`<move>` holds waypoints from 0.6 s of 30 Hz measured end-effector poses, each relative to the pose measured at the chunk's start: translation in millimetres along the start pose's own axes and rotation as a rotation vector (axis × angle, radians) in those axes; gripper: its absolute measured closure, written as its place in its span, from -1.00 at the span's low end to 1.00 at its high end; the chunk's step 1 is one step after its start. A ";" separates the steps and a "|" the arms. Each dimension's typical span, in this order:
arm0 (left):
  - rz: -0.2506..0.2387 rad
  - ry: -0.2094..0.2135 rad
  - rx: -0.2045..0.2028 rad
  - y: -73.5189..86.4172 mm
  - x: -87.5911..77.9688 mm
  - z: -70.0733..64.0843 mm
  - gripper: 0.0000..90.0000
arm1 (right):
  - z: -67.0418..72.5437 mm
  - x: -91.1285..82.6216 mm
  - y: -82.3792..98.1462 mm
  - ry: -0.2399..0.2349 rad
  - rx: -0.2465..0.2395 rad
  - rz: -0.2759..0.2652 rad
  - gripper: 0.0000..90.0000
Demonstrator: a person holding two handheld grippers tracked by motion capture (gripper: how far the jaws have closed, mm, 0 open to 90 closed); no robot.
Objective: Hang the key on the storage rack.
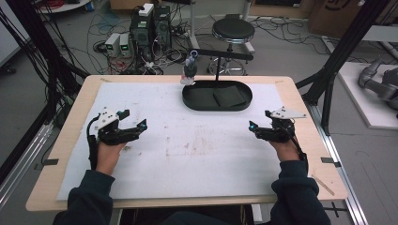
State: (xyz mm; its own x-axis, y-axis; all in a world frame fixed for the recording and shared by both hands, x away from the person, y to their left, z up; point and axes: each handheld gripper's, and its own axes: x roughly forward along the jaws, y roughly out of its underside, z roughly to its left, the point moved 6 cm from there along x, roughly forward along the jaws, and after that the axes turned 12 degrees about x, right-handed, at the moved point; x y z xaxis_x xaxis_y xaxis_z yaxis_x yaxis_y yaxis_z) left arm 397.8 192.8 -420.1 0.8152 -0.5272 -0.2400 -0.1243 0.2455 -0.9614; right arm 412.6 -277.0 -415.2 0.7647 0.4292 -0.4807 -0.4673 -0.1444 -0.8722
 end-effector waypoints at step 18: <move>0.008 -0.007 0.005 3.7 -0.6 0.8 -0.59 | -4.0 -1.6 0.3 0.015 0.010 -0.009 -0.51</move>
State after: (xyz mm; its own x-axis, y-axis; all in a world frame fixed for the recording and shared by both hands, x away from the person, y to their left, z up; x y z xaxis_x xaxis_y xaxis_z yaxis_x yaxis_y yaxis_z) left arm 397.3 194.6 -423.4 0.8179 -0.5199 -0.2465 -0.1279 0.2534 -0.9589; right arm 413.0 -281.3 -415.1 0.7754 0.4175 -0.4739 -0.4645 -0.1314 -0.8758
